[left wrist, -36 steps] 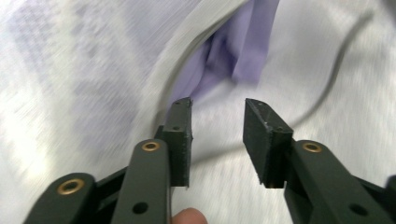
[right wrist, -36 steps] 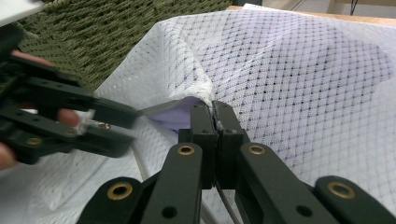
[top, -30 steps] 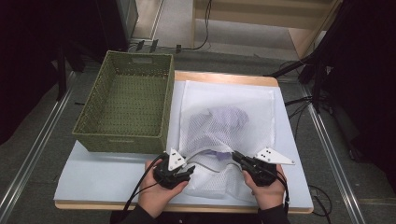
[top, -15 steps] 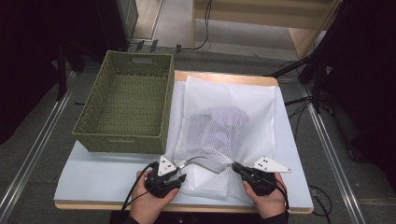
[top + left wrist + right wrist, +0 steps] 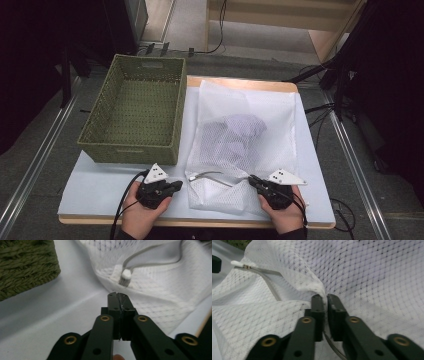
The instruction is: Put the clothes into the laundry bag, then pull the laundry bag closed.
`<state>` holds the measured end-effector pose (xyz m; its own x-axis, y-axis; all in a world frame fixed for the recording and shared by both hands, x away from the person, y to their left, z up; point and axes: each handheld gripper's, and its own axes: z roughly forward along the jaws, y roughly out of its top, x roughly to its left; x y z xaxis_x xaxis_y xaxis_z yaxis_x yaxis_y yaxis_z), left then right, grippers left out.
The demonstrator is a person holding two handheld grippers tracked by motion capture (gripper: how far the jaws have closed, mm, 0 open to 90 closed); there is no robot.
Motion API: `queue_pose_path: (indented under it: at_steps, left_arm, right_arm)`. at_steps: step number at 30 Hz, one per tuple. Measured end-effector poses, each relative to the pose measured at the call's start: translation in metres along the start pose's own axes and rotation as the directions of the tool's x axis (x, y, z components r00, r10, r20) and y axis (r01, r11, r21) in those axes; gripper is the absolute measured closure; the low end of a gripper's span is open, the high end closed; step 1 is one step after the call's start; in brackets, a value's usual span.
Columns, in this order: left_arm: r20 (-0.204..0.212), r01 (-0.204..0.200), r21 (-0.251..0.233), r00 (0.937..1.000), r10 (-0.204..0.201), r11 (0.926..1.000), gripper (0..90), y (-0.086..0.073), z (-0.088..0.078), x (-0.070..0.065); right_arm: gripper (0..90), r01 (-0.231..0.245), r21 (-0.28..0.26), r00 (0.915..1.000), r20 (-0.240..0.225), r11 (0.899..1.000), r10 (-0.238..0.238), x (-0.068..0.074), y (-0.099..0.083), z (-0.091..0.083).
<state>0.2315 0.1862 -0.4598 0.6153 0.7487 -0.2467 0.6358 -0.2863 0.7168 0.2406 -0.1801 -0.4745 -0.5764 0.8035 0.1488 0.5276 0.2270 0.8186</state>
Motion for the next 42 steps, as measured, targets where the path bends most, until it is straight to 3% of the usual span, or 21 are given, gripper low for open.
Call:
queue_pose_path:
  at_steps: [2, 5, 7, 12, 18, 24, 29, 32, 34, 38, 42]
  left_arm:
    - [0.011, 0.02, -0.026, 0.9997, -0.02, 0.9995, 76.3, 0.0, -0.001, 0.0]
    - [-0.001, 0.007, -0.039, 1.0, -0.007, 0.9992, 60.7, 0.001, 0.002, -0.004]
    - [-0.021, 0.001, -0.051, 0.9998, -0.002, 0.9987, 51.5, 0.002, 0.004, -0.007]
    - [-0.021, 0.006, -0.065, 0.9998, -0.007, 0.9979, 40.6, 0.002, 0.006, -0.009]
    - [-0.01, 0.015, -0.056, 0.9998, -0.016, 0.9983, 37.4, -0.001, 0.008, -0.009]
    - [0.003, 0.005, -0.031, 1.0, -0.005, 0.9995, 38.5, -0.003, 0.014, -0.014]
    - [0.012, 0.012, -0.014, 0.9999, -0.012, 0.9998, 41.4, -0.004, 0.021, -0.019]
    - [-0.001, -0.013, -0.003, 0.9999, 0.013, 0.9999, 45.3, -0.004, 0.026, -0.024]
    - [-0.024, -0.016, -0.005, 0.9996, 0.015, 0.9999, 50.6, -0.004, 0.027, -0.025]
    - [-0.046, 0.013, -0.016, 0.9989, -0.013, 0.9998, 64.8, -0.004, 0.027, -0.022]
    - [-0.01, 0.06, -0.016, 0.9981, -0.061, 0.998, 80.1, -0.005, 0.028, -0.017]
  right_arm:
    - [72.0, -0.012, -0.016, 0.9999, 0.011, 1.0, 0.012, 0.0, 0.0, -0.002]
    - [56.9, -0.048, -0.052, 0.9987, 0.013, 0.997, 0.049, -0.001, 0.002, -0.006]
    - [53.2, -0.048, -0.068, 0.9986, 0.018, 0.997, 0.049, 0.0, 0.005, -0.009]
    - [48.0, -0.026, -0.121, 0.9989, 0.037, 0.992, 0.031, 0.008, 0.015, -0.017]
    - [43.2, -0.003, -0.157, 0.9988, 0.048, 0.988, 0.011, 0.03, 0.026, -0.021]
    - [45.4, 0.026, -0.16, 0.9996, 0.014, 0.987, -0.024, 0.049, 0.032, -0.017]
    - [54.8, 0.043, -0.129, 0.9981, -0.038, 0.991, -0.048, 0.061, 0.03, -0.007]
    - [65.3, 0.047, -0.116, 0.9953, -0.079, 0.992, -0.057, 0.067, 0.03, 0.001]
    - [72.0, 0.067, -0.102, 0.9931, -0.09, 0.993, -0.076, 0.074, 0.029, 0.008]
    - [86.4, 0.059, -0.072, 0.9876, -0.141, 0.996, -0.068, 0.082, 0.031, 0.021]
    - [90.0, 0.065, -0.036, 0.9821, -0.175, 0.997, -0.07, 0.091, 0.033, 0.036]
